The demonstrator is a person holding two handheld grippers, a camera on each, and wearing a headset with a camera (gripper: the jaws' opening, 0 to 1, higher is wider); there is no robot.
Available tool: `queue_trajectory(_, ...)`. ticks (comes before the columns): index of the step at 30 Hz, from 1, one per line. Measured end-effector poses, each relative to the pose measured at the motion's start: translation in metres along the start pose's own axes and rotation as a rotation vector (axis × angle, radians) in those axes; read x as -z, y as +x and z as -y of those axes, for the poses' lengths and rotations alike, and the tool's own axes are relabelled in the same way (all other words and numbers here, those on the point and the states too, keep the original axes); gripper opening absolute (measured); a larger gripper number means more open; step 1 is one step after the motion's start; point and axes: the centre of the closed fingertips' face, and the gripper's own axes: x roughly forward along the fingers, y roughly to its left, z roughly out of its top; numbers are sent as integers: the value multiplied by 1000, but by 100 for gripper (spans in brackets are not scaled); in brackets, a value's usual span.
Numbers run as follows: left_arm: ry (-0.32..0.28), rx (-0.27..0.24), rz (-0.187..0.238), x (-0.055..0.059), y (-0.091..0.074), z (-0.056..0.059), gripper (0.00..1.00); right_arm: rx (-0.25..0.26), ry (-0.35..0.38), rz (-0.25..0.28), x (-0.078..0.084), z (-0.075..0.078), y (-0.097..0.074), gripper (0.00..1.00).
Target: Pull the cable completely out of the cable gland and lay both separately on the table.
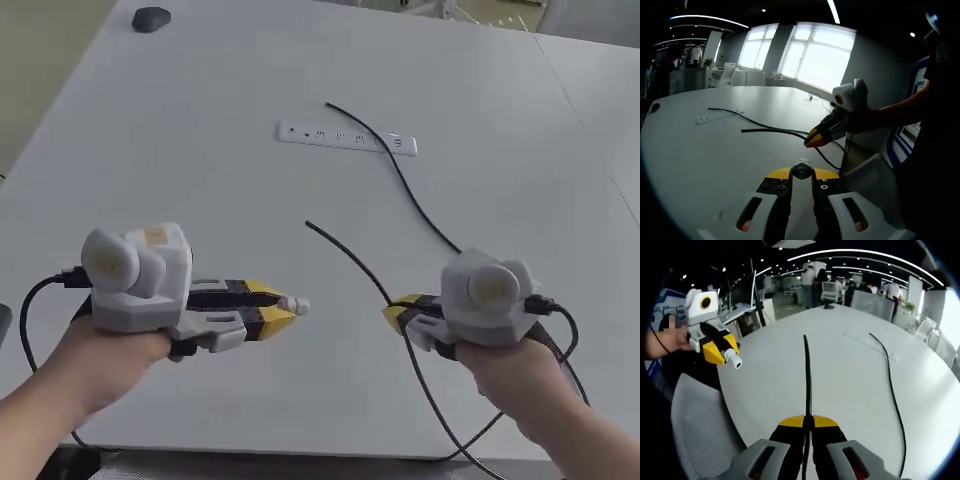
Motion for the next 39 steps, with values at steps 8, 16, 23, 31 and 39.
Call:
queue_trajectory(8, -43, -13, -1, 20, -4, -12, 15, -55, -75, -34, -20, -8, 26, 0)
queue_trajectory(16, -54, -41, 12, 36, -8, -18, 15, -119, -124, -80, -33, -9, 57, 0)
queue_trajectory(23, -74, -68, 11, 55, -10, -24, 15, -148, -223, -121, -46, -17, 85, 0)
queue_trajectory(31, -101, -84, -10, 81, -8, -33, 15, -208, -321, -167, -48, -38, 120, 0)
queue_trajectory(39, -143, -95, -22, 102, -6, -48, 15, -232, -369, -218, -33, -51, 142, 0)
